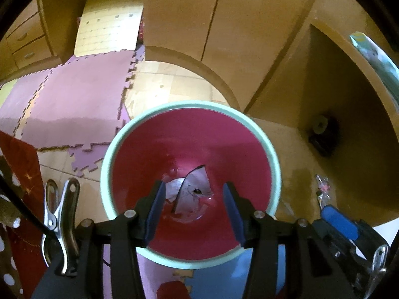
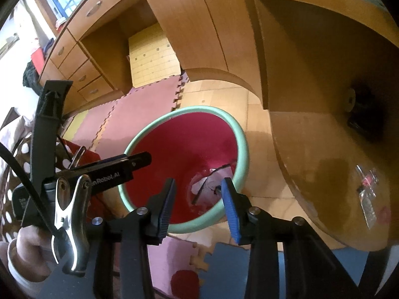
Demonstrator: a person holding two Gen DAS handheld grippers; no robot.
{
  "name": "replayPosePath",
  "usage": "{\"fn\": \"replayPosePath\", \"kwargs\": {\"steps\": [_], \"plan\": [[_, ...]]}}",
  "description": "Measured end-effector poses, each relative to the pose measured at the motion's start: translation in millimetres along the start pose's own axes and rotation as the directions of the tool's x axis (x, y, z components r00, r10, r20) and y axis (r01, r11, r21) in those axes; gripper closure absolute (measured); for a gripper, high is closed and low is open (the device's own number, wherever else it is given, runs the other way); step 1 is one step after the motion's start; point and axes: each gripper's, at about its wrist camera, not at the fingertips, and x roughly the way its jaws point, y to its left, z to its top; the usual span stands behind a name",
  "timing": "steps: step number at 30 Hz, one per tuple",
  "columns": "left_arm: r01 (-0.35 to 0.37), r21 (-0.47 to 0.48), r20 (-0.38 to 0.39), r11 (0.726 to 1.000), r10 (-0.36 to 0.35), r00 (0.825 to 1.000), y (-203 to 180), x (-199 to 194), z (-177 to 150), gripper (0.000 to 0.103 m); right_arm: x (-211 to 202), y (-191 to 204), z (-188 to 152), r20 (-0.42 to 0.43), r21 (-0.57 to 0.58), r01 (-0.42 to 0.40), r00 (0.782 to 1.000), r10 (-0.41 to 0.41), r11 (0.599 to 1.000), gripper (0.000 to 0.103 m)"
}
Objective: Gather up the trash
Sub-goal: 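Move both tools back to the lower shelf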
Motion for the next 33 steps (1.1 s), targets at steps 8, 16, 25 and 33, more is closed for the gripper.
{"fn": "replayPosePath", "kwargs": {"steps": [8,16,25,33], "plan": [[0.024,0.044,0.01,0.999,-0.025,1.0,-17.2,-6.1,-2.5,0.051,-15.5,-8.6,-7.0,0.022,-0.001,0.013,1.0,-0.013,1.0,0.064],[0.051,0.086,-0.003,0.995,-0.051,0.999,-40.8,-3.7,-6.5,0.051,-25.1,-23.6,-25.6,0.02,-0.029,0.057,0.998,-0.056,0.998,0.064],[0.095,0.171,-0.027,0.981,-0.092,0.995,-84.6,-4.0,-17.1,0.051,-39.0,-56.0,-39.8,0.023,0.022,0.109,0.994,-0.109,0.994,0.064],[0.141,0.231,-0.074,0.963,-0.127,0.989,-130.9,0.3,-30.1,0.051,-52.9,-81.1,-54.9,0.015,0.049,0.151,0.988,-0.151,0.987,0.064]]}}
